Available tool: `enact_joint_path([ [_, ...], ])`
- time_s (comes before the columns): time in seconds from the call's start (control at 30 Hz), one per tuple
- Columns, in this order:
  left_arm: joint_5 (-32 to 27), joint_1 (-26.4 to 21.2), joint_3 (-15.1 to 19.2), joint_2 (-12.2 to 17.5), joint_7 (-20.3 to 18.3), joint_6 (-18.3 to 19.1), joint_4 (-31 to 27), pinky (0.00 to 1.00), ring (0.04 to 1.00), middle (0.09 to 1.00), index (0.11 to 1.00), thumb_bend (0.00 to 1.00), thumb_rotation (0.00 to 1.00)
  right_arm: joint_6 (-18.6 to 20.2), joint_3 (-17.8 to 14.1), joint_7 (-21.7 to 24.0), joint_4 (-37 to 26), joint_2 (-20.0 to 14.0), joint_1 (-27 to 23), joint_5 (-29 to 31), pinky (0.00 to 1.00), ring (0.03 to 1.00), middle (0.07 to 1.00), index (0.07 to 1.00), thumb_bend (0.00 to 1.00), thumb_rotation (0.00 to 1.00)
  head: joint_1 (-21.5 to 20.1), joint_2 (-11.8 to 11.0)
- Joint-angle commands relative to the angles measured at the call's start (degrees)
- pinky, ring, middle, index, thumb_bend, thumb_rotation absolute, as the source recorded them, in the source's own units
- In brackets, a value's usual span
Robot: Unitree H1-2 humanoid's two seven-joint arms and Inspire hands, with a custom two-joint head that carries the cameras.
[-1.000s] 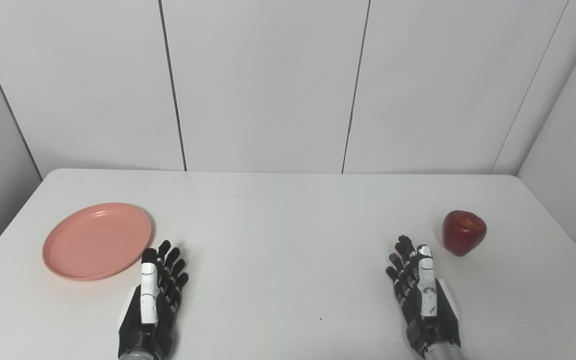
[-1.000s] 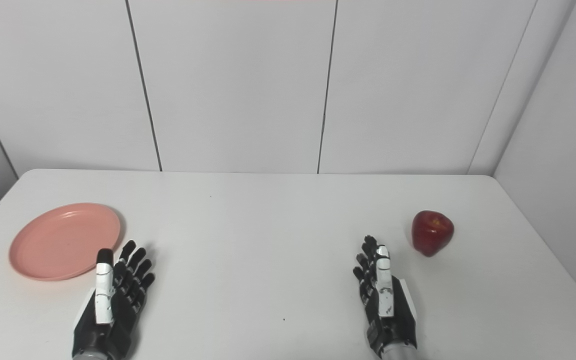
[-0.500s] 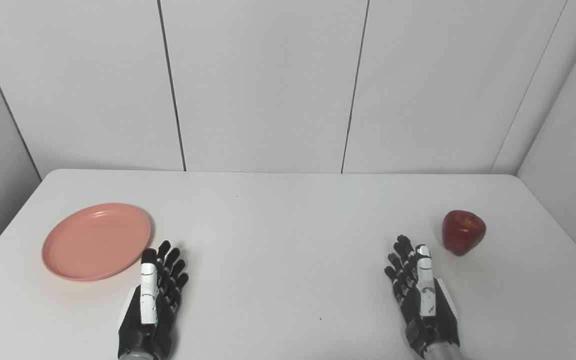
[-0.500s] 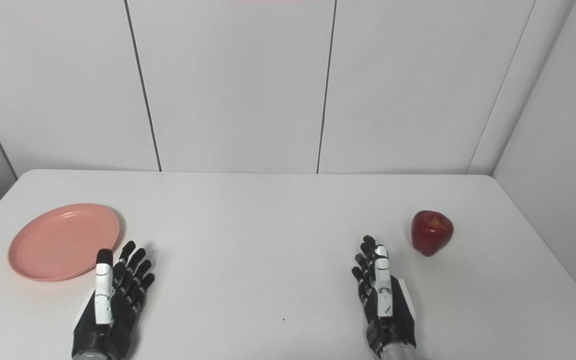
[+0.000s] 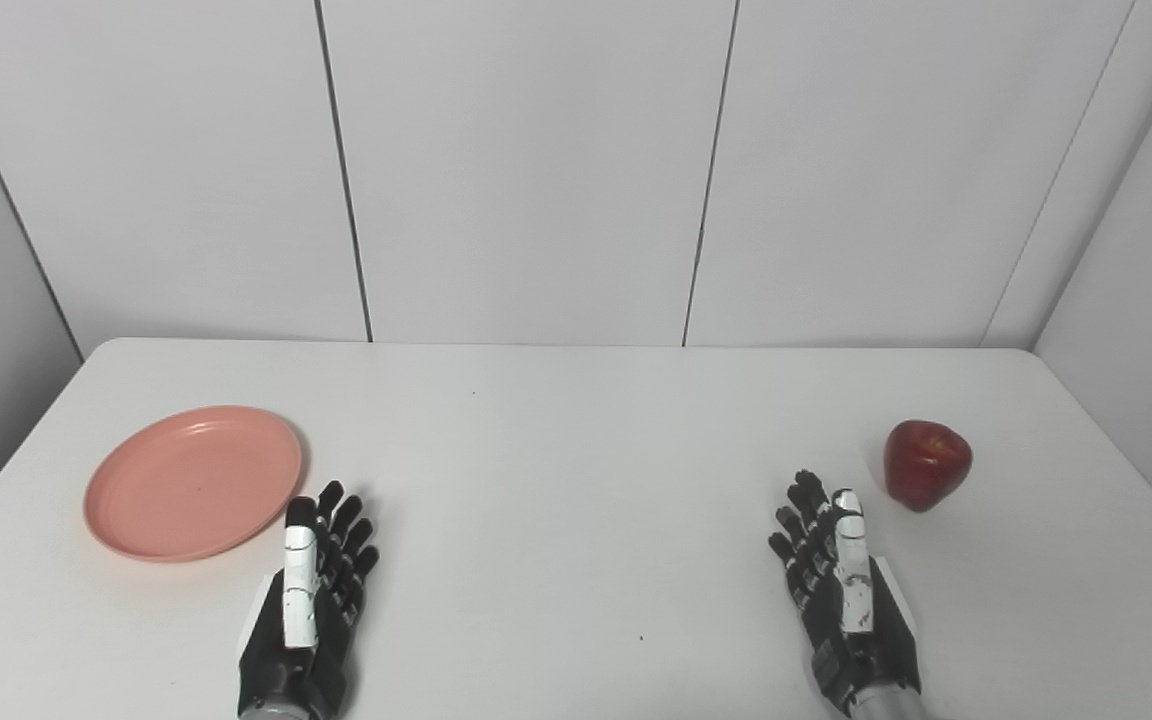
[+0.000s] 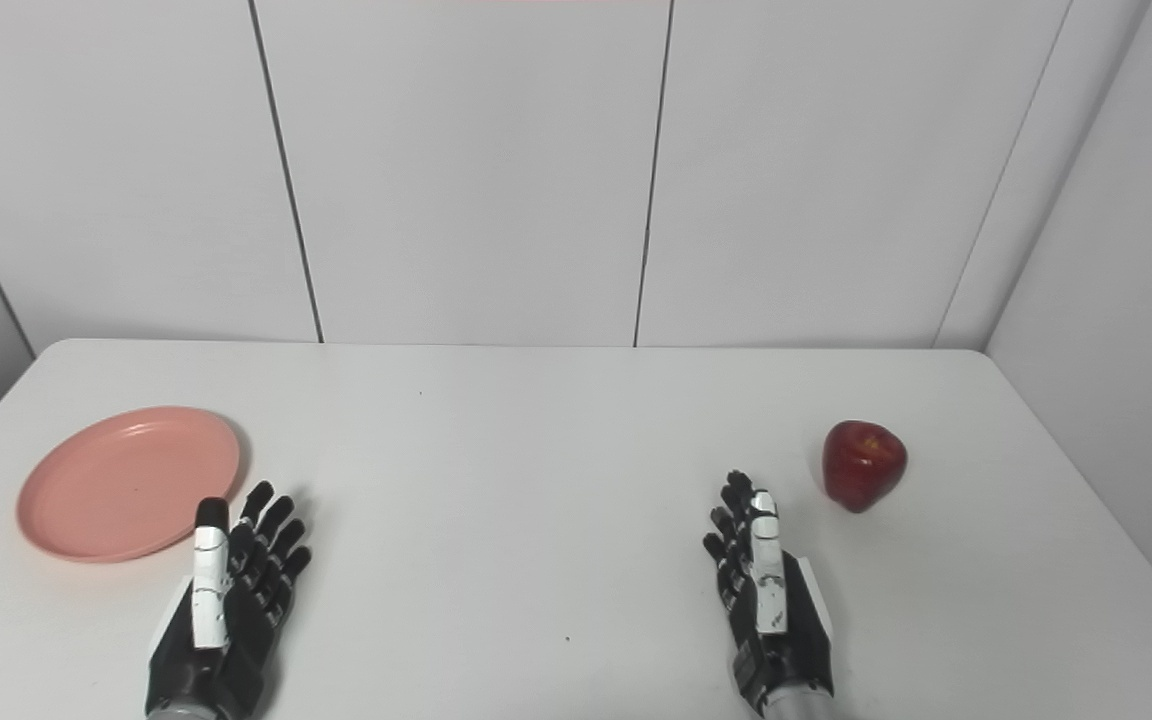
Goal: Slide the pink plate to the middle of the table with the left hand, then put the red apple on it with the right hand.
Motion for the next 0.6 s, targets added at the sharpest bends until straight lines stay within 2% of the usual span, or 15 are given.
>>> enact_joint_path([
  [0.0,0.08,2.64,-0.23,1.15,-0.37,0.34,-1.61,1.0,1.0,1.0,1.0,0.76,1.0,2.06,0.15,0.39,-1.04,0.13,-0.63,0.44,1.0,1.0,1.0,0.966,0.85,1.0,0.03,-0.02],
  [0.57,0.3,2.62,-0.88,0.98,-0.56,0.19,-1.28,1.0,1.0,1.0,1.0,0.75,1.0,1.83,-0.03,0.92,-0.72,-0.56,-0.59,0.83,1.0,1.0,1.0,0.978,0.85,1.0,1.49,-0.54],
])
